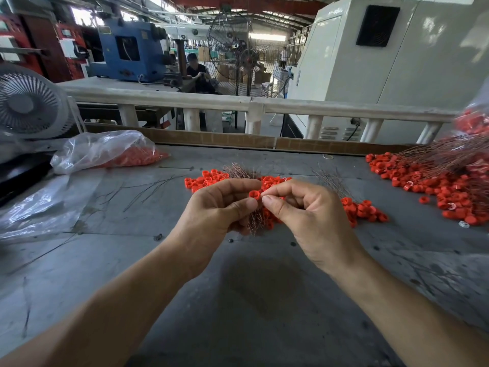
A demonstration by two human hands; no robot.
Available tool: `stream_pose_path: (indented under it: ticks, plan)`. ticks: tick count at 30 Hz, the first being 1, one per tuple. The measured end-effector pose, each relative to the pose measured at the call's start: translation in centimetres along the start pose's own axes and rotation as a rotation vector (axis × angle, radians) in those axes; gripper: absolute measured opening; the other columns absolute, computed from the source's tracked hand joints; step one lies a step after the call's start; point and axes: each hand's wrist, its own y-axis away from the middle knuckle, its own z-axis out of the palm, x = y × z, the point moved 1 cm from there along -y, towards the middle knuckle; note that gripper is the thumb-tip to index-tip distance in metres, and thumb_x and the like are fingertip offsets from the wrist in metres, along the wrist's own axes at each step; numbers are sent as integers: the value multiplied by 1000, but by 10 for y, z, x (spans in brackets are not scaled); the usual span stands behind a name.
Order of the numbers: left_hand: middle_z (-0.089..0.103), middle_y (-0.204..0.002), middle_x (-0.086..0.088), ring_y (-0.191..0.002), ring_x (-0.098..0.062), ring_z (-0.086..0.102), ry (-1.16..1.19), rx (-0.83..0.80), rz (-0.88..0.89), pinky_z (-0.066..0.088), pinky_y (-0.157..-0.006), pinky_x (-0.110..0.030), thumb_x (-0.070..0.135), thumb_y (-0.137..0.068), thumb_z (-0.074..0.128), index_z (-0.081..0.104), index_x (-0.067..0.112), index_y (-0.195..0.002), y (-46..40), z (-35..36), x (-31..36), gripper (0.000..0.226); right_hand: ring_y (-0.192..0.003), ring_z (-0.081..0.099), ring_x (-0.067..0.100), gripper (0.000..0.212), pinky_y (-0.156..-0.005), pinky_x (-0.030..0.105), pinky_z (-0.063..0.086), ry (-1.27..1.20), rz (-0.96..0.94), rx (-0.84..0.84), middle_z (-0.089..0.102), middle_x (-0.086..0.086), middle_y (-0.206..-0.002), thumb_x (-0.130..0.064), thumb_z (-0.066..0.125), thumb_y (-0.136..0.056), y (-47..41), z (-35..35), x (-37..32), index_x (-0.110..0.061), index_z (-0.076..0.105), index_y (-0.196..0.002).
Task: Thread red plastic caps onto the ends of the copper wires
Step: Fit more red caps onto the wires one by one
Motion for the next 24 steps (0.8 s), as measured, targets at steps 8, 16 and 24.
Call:
stream_pose_path:
  ticks: [8, 16, 24]
  plan:
    - [67, -80, -4, -65, -13, 57, -11, 15, 43, 53, -61, -25, 14, -77, 73, 79, 19, -96, -1, -2, 0, 20, -64, 57, 39, 10, -58, 50, 50, 14, -2, 1, 64, 19, -67, -19, 75, -92, 0, -2, 2, -24, 77, -84]
    - [73, -89, -11, -73, -17, 66, 22, 53, 21, 58, -70, -30, 17, -82, 68, 80, 16, -102, -1, -4, 1, 23, -55, 50, 34, 11, -55, 49, 45, -4, 16, 28, 62, 23, -66, -16, 75, -91, 0, 0, 1, -22, 76, -82]
    - [75, -87, -13, -71, -17, 69, 69, 74, -12, 60, -68, -29, 14, -78, 69, 82, 15, -95, -2, -2, 1, 22, -75, 70, 30, 9, -75, 47, 57, -34, 36, 16, 75, 4, -76, -17, 75, -91, 1, -1, 2, -23, 78, -85]
